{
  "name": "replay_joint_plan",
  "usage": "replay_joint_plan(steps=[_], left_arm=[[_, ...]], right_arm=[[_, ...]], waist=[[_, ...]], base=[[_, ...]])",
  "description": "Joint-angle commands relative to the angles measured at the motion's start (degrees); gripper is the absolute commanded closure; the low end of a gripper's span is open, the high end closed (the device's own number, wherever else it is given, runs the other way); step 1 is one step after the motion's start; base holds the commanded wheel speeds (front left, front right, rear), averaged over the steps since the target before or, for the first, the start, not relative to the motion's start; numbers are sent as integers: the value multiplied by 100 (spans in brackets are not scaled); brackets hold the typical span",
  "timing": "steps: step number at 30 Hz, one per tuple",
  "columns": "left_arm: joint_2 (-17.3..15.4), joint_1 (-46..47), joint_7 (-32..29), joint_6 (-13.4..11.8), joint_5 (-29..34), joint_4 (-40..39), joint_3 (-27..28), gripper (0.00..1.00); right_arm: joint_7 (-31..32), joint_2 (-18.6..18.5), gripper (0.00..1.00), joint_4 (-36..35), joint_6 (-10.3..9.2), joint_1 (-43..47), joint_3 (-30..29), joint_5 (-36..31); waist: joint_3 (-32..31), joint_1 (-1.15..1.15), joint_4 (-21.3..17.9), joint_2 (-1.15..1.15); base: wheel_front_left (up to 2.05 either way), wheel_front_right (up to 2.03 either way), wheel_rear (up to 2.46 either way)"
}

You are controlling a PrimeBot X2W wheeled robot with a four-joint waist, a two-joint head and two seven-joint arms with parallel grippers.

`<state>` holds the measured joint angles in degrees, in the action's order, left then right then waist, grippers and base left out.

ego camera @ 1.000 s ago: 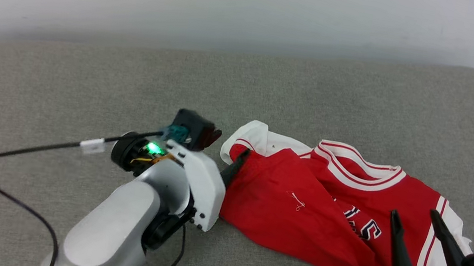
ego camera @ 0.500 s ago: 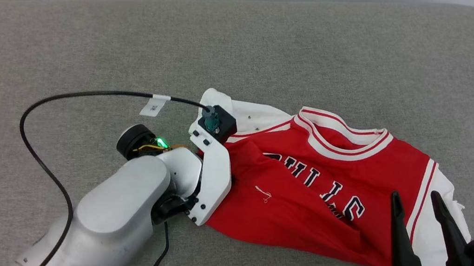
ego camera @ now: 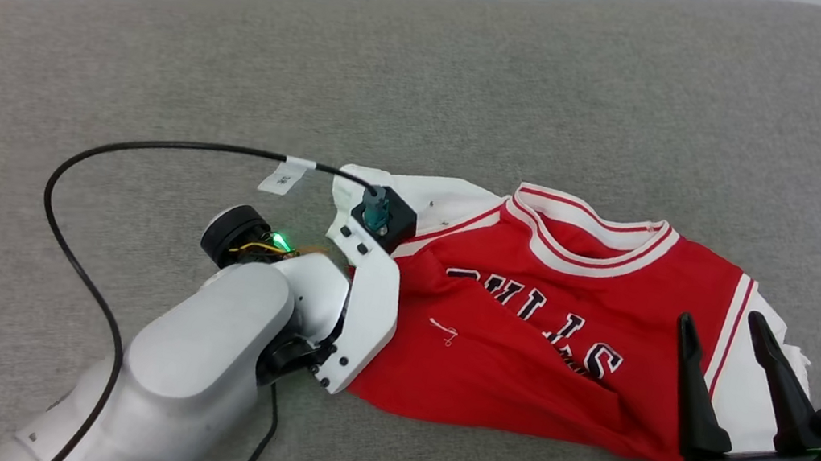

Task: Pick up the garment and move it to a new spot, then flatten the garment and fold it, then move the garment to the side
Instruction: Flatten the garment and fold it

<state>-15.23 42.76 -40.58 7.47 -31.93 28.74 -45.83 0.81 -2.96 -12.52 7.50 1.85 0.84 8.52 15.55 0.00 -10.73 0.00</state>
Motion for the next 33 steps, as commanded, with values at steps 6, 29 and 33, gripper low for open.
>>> replay_joint_plan(steps=[6, 29, 33], left_arm=[[-445, -224, 401, -148, 242, -504, 17, 100], [-1195, -4182, 1085, -1984, -815, -2749, 416, 88], [-1020, -4274, 1563, -2139, -715, -2712, 527, 0]], right_arm=[[53, 13, 0, -94, -2, 52, -10, -57], [319, 13, 0, -11, -2, 569, -10, 29], [359, 13, 0, 16, -2, 690, -58, 77]], waist=[[-293, 0, 353, 0], [-1342, 0, 1345, 0], [-1501, 0, 1394, 0]], base=[[0, 0, 0], [0, 0, 0], [0, 0, 0]])
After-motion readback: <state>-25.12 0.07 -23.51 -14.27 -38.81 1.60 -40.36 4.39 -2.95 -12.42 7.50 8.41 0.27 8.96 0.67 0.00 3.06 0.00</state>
